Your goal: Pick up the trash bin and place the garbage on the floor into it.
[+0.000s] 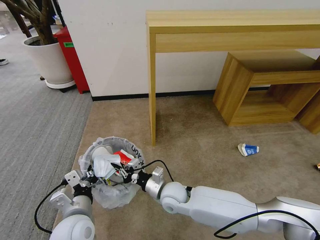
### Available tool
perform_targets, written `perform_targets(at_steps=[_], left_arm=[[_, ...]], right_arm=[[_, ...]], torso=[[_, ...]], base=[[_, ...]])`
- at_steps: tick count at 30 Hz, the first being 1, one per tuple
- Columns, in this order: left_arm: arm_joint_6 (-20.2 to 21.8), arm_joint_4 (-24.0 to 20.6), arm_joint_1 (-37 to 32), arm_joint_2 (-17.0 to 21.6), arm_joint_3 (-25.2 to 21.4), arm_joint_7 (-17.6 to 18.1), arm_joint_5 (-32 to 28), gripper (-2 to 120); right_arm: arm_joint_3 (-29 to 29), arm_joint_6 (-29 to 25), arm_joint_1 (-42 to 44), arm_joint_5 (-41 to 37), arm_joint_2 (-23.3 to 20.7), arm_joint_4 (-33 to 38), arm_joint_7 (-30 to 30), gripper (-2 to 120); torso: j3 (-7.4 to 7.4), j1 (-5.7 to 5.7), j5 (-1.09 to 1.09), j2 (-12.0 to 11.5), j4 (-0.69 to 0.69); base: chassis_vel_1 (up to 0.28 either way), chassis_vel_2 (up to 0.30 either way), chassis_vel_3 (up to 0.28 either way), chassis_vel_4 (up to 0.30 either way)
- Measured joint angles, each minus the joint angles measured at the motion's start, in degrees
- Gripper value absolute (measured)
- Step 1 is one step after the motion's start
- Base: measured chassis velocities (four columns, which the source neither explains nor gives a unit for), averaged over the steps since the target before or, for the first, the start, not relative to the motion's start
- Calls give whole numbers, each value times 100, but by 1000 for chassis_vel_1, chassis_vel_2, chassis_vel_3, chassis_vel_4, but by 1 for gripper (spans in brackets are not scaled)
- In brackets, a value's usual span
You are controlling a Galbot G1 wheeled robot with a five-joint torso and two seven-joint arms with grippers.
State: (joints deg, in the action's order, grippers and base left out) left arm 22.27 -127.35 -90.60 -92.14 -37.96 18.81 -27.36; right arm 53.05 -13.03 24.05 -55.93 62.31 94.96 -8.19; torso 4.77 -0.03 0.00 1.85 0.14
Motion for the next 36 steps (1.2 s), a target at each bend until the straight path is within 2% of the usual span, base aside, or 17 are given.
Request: perform_targets(at_steps=[3, 4, 6, 8, 9, 10, 12, 14, 15, 18, 21, 28, 36], left_arm=[[-5, 41, 11, 2, -66, 66, 22, 0], [-5, 41, 11, 2, -66, 66, 22, 0], [0, 55, 12, 1, -53, 72, 21, 0], [2, 60, 10, 1, -44, 68, 15, 0], [1, 59, 7, 1, -42, 63, 14, 0], [-1, 58, 5, 1, -45, 63, 18, 0], [-1, 58, 0, 1, -44, 64, 19, 0], [2, 58, -14, 1, -27, 64, 18, 0], [2, 58, -14, 1, -27, 64, 18, 0], [1, 57, -21, 1, -20, 60, 24, 0], [1, 56, -24, 1, -7, 53, 35, 0], [1, 61, -34, 1, -14, 39, 44, 0], [1, 82, -35, 1, -52, 10, 40, 0]], right_arm=[[-108, -11, 33, -1, -136, 57, -15, 39], [-108, -11, 33, -1, -136, 57, -15, 39], [-153, -16, 63, 12, -193, 119, -11, 50], [-167, -16, 79, 19, -210, 133, -11, 53], [-194, -21, 109, 35, -237, 158, -11, 62], [-207, -23, 125, 42, -249, 169, -12, 65], [-217, -26, 139, 48, -257, 178, -12, 68], [-246, -37, 177, 67, -254, 186, -16, 80], [-246, -37, 177, 67, -254, 186, -16, 80], [-261, -51, 194, 80, -226, 201, -23, 93], [-261, -82, 189, 79, -197, 224, -12, 99], [-392, -299, 171, 46, -131, 288, 213, 100], [-1151, -367, 370, -64, -154, 673, 310, 100]], torso=[[0, 0, 2, 0, 0], [0, 0, 2, 0, 0], [0, 0, -2, 0, -2], [0, 0, 4, 0, -1], [0, 0, -1, 0, 0], [0, 0, -3, 0, 0], [0, 0, -2, 0, 1], [0, 0, 0, 0, -1], [0, 0, 0, 0, -1], [0, 0, 0, 0, -1], [0, 0, 0, 0, -1], [0, 0, 0, 0, -1], [0, 0, 0, 0, -1]], base=[[0, 0, 0, 0], [0, 0, 0, 0], [0, 0, 0, 0], [0, 0, 0, 0], [0, 0, 0, 0], [0, 0, 0, 0], [0, 0, 0, 0], [0, 0, 0, 0], [0, 0, 0, 0], [0, 0, 0, 0], [0, 0, 0, 0], [0, 0, 0, 0], [0, 0, 0, 0]])
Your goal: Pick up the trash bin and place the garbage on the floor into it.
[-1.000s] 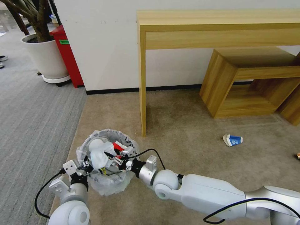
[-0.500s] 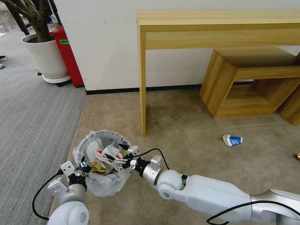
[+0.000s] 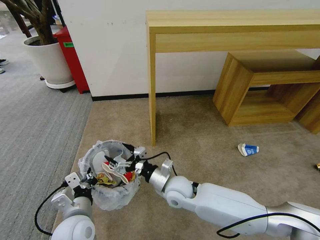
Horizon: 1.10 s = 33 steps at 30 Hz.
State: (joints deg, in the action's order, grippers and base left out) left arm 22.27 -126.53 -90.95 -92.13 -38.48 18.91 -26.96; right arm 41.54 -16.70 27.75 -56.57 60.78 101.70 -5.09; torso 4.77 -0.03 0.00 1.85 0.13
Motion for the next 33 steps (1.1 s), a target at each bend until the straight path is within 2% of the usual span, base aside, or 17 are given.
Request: perform_targets(at_steps=[2, 4, 6, 8, 9, 10, 14, 23, 33], left_arm=[[-2, 14, -2, 0, -26, -29, 6, 0], [-3, 14, -4, 0, -29, -39, 7, 0], [-8, 14, -22, 0, -37, -65, 10, 0], [-10, 14, -29, 0, -39, -76, 10, 0], [-30, 21, -40, 0, -47, -108, 35, 0], [-30, 21, -40, 0, -47, -108, 35, 0], [-47, 28, -75, 0, -45, -179, 171, 0], [-72, 63, -113, 0, -2, -276, 248, 0], [-72, 38, -172, 0, 32, -258, 275, 0]], right_arm=[[-544, 84, 144, -53, -69, 173, -81, 100], [-737, 123, 195, -71, -108, 219, -130, 100], [-1377, 263, 357, -108, -307, 338, -304, 100], [-1520, 284, 401, -113, -365, 351, -332, 100], [-1901, 325, 535, -116, -544, 379, -392, 100], [-1901, 325, 535, -116, -544, 379, -392, 100], [-2536, 334, 883, -102, -911, 440, -428, 100], [-3122, 438, 1621, 223, -1033, 428, -722, 100], [-3324, 532, 2124, 559, -882, 339, -974, 100]], torso=[[0, 0, 0, 0, 0], [0, 0, 0, 0, -1], [0, 0, 0, 0, 0], [0, 0, 0, 0, 0], [0, 0, -2, 0, 1], [0, 0, -2, 0, 1], [0, 0, -1, 0, 2], [0, 0, -2, 0, 1], [0, 0, 0, 0, 0]], base=[[0, 0, 0, 0], [0, 0, 0, 0], [0, 0, 0, 0], [0, 0, 0, 0], [0, 0, 0, 0], [0, 0, 0, 0], [0, 0, 0, 0], [0, 0, 0, 0], [0, 0, 0, 0]])
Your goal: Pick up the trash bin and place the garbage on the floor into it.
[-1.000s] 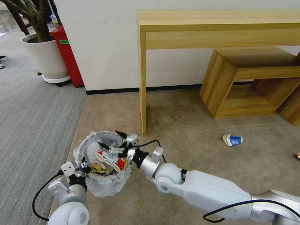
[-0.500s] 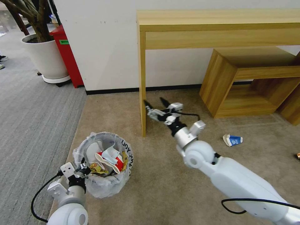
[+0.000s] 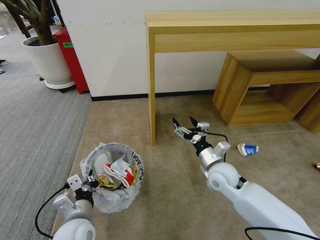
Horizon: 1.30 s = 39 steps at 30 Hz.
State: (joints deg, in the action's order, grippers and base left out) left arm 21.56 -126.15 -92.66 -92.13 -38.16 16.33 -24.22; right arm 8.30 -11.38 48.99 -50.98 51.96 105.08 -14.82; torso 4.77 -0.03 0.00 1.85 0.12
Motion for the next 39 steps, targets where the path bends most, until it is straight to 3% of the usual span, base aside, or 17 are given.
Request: perform_targets(at_steps=[39], left_arm=[[-15, 92, 48, 0, -4, 16, -3, 0]], right_arm=[[-145, -138, 325, 294, 70, -221, -26, 100]], torso=[[0, 0, 0, 0, 1]], base=[[-95, -103, -99, -97]])
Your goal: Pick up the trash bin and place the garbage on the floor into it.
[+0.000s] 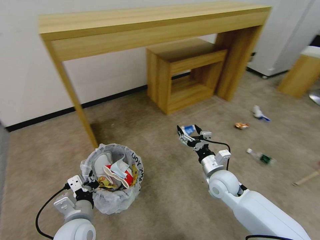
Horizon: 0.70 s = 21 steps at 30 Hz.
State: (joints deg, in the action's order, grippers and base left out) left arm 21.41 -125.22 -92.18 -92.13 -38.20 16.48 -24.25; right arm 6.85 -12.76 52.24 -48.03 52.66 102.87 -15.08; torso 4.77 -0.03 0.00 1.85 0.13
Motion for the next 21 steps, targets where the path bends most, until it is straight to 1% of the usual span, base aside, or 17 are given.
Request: perform_targets(at_steps=[9, 12, 13, 16, 21], left_arm=[[-32, 61, 47, 0, -32, 16, -47, 0], [-45, 78, 60, 0, -54, 19, -59, 0], [-51, 91, 71, 0, -72, 21, -61, 0], [-54, 105, 82, 6, -88, 38, -73, 0], [-56, 147, 98, 15, -121, 73, -74, 0]], right_arm=[[38, -30, -13, 94, 73, -142, -26, 100], [37, -30, -5, 187, 81, -195, -71, 100], [27, -30, 11, 236, 85, -221, -95, 100], [-29, -24, 52, 334, 103, -257, -158, 100], [-123, -80, 136, 468, 122, -325, -205, 100]], torso=[[0, 0, 0, 0, 0], [0, 0, 0, 0, 1], [0, 0, 0, 0, 3], [0, 0, 0, 0, 3], [0, 0, 0, 0, -2]], base=[[-122, -122, -120, -121], [-114, -123, -117, -102], [-80, -84, -98, -93], [-69, -70, -65, -57], [0, 0, 0, 0]])
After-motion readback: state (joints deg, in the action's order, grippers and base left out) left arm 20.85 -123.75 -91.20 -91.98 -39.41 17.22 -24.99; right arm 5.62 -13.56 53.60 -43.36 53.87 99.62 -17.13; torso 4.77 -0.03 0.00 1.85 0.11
